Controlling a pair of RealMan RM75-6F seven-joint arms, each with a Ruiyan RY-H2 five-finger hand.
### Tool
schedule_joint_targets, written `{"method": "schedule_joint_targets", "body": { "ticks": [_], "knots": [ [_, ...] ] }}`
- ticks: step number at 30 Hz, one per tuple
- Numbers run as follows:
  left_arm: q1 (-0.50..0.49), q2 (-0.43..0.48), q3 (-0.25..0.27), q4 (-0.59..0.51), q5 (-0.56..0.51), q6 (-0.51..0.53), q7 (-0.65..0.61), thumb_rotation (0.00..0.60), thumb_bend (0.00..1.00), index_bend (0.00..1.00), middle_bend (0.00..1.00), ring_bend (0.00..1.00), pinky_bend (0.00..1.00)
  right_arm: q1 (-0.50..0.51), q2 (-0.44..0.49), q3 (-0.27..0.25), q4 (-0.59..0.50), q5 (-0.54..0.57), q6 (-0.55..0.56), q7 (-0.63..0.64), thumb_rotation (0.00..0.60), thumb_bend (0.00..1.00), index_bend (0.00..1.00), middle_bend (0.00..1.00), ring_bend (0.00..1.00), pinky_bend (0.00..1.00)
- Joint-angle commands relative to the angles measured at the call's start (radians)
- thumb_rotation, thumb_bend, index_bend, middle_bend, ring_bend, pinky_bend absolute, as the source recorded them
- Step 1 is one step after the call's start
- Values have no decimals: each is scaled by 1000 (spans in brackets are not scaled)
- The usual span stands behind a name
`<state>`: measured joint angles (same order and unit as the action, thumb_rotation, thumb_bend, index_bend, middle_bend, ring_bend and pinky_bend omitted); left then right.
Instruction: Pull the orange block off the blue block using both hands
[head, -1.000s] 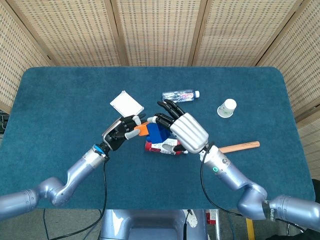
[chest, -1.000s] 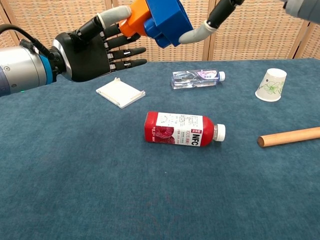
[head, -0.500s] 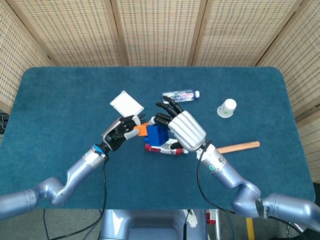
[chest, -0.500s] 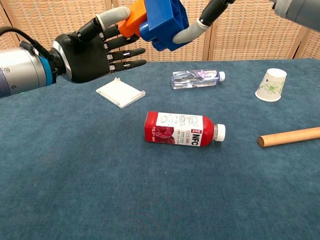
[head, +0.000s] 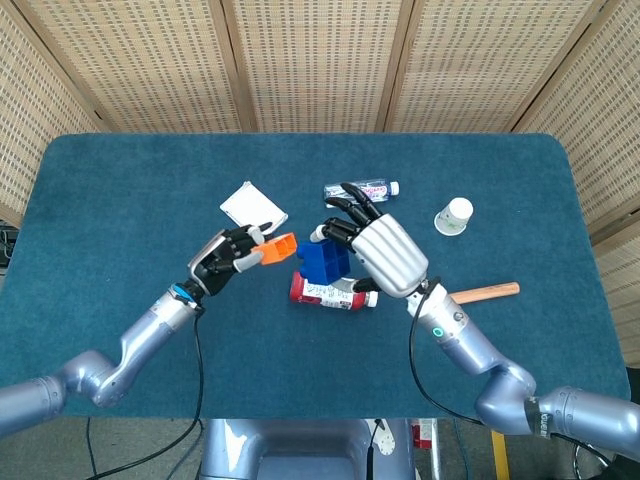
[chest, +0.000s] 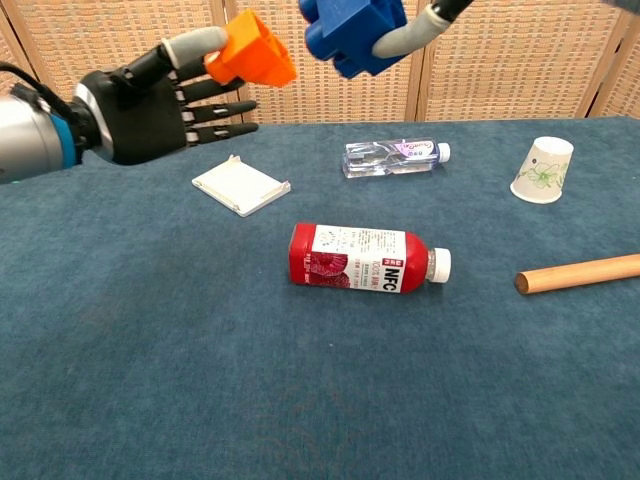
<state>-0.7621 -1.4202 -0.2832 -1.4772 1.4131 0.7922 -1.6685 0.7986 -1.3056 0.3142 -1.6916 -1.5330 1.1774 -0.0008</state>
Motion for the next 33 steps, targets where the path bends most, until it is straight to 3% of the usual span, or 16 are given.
{"method": "schedule_joint_targets", "body": {
  "ticks": [1,5,9,14,15,20,22,25,27,31,33],
  "knots": [
    [15,44,14,31,28,8,-34,600,477,623,586,0,0,-14,25,-7,5,-14,14,16,600,169,588,552,150,0],
    [39,104,39,79,75,40,-64,600,493,623,586,0,0,-32,44,-29,32,-22,21,27,600,169,588,552,150,0],
    [55,150,88,146,122,59,64,600,493,623,586,0,0,-44,42,-71,85,-27,-2,-7,600,169,588,552,150,0],
    [88,160,118,220,85,78,448,600,496,623,586,0,0,-56,2,-113,167,20,-51,-48,600,174,588,552,150,0],
    [100,151,118,240,65,96,567,600,496,623,586,0,0,-59,-12,-118,188,32,-58,-55,600,178,588,552,150,1],
    [134,94,123,300,-11,147,927,600,500,623,586,0,0,-65,-56,-148,268,36,-72,-93,600,182,588,549,150,2],
    [141,75,124,316,-33,157,1018,600,500,623,586,0,0,-65,-68,-156,292,34,-77,-104,600,175,537,478,148,2],
    [150,39,126,345,-64,166,1116,600,499,613,560,0,0,-61,-75,-173,325,44,-112,-135,600,54,199,142,50,1],
    [152,20,124,360,-80,168,1155,600,445,510,439,0,0,-58,-68,-176,320,70,-147,-150,600,2,28,8,0,0],
    [153,-2,115,367,-101,172,1193,600,158,71,63,0,0,-60,-46,-157,276,114,-163,-165,600,0,0,0,0,0],
    [155,5,111,350,-104,171,1188,600,100,1,1,0,0,-65,-26,-151,251,115,-149,-175,600,0,0,0,0,0]
  ]
}}
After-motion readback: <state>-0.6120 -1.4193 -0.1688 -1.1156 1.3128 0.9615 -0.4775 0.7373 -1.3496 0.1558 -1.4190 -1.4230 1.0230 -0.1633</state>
